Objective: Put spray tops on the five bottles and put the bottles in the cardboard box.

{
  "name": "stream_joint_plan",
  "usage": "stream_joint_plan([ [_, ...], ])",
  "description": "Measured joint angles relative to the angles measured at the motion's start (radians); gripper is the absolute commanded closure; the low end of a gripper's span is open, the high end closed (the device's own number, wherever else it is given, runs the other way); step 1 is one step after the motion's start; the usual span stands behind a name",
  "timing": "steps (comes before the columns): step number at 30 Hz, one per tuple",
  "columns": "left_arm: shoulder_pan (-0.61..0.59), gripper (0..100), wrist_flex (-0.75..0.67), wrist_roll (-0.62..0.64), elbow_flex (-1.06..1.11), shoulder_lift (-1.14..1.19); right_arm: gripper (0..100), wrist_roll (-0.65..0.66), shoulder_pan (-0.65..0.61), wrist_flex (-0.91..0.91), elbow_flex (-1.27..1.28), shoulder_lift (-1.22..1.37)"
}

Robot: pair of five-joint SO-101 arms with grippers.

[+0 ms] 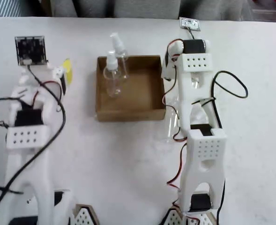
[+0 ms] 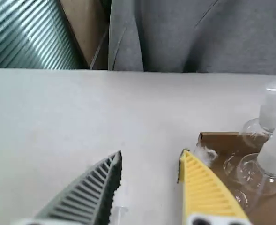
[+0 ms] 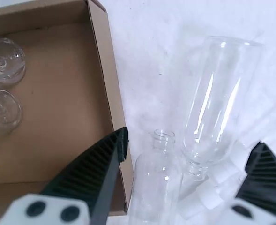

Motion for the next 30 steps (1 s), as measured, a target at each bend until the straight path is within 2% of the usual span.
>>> stream_joint_plan([
  [11,-0.091,80,0.175,0.0,-0.416,0.532,63.2,0.0,0.0,0.0,0.0,0.0],
  [20,-0.109,80,0.31,0.0,-0.779,0.977,63.2,0.0,0.0,0.0,0.0,0.0],
  [25,-0.109,80,0.419,-0.075,-0.974,1.185,63.2,0.0,0.0,0.0,0.0,0.0],
  [30,-0.121,80,0.489,-0.095,-1.158,1.361,63.2,0.0,0.0,0.0,0.0,0.0],
])
